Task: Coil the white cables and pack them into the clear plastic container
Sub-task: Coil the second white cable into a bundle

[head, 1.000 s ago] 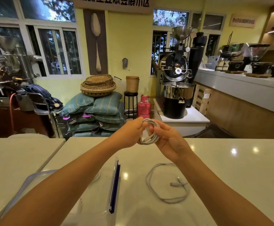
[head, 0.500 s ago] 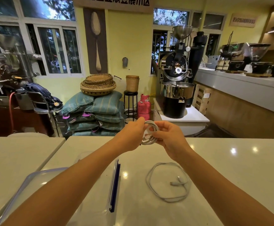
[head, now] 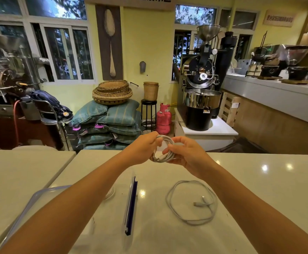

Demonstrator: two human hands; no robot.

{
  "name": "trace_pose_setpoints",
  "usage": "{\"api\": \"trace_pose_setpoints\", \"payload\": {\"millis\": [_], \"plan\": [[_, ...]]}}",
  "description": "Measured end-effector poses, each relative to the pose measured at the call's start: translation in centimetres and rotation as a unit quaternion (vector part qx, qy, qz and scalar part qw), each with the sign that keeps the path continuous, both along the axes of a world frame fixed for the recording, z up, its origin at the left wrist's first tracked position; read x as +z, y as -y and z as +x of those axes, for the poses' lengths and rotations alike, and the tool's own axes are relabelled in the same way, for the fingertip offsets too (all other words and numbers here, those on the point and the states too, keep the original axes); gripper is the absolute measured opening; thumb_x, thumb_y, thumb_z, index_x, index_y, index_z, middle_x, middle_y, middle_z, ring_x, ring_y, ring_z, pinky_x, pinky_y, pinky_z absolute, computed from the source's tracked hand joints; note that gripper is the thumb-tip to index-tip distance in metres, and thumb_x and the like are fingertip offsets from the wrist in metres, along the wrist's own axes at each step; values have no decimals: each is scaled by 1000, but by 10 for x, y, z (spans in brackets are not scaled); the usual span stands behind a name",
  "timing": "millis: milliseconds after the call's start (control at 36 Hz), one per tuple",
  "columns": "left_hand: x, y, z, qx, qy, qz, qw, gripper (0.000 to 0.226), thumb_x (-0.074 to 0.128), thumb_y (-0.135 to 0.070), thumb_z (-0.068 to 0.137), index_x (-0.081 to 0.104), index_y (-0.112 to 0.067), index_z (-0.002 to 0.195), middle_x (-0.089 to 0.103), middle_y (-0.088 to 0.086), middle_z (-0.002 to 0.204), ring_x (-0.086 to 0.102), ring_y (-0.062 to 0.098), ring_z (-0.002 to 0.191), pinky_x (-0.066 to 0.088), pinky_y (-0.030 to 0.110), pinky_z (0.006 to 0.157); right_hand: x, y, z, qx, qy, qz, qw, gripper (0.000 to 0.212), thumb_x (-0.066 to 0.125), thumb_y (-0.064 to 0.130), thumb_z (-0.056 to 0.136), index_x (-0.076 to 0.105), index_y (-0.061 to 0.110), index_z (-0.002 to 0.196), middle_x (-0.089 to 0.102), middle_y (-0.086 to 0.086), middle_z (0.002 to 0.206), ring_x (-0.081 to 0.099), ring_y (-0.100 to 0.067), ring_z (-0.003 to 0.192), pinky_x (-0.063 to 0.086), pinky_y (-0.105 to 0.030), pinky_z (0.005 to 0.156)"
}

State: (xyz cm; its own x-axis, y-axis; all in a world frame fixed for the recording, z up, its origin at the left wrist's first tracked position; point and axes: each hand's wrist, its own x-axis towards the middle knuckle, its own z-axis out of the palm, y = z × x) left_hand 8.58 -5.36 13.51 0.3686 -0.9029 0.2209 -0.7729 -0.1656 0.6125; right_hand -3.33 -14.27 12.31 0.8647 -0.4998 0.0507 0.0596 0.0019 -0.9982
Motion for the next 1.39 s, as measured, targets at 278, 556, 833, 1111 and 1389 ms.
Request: {"api": "trace_pose_setpoints", "payload": {"millis": [278,556,833,1111,1389], "plan": [[-14,-18,12,28,-27,43,998,19,33,-24,97,46,-10,96,46,-3,66,40,10,58,33,23,53,-15,-10,18,26,-53,-18,998,22,43,7,94,58,14,80,64,-6,74,63,-13,64,55,-22,65],[-39,-54,32,91,9,109,990,13,35,-23,97,39,-13,89,45,-3,65,41,10,57,33,22,51,-34,-34,60,26,-147,-103,983,11,53,3,88,62,-3,90,58,-7,71,59,-14,64,55,-24,62],[-61,-83,63,227,73,157,958,25,52,-23,90,66,-2,93,57,7,77,51,19,73,37,28,64,-50,-63,112,52,-222,-290,930,21,60,6,84,67,-3,102,61,-13,87,51,-19,79,42,-26,63],[-92,-70,69,252,21,179,951,22,66,-17,81,69,-2,95,72,18,95,58,21,72,47,31,69,-69,-66,137,51,-333,-502,797,23,60,6,83,60,3,106,65,-16,110,62,-30,98,46,-33,72],[-109,-56,79,253,27,242,936,26,67,-23,80,69,-4,97,72,15,100,67,26,91,51,31,78,-78,-71,142,64,-348,-643,679,24,56,7,87,59,1,110,62,-18,116,59,-33,105,47,-36,84]]}}
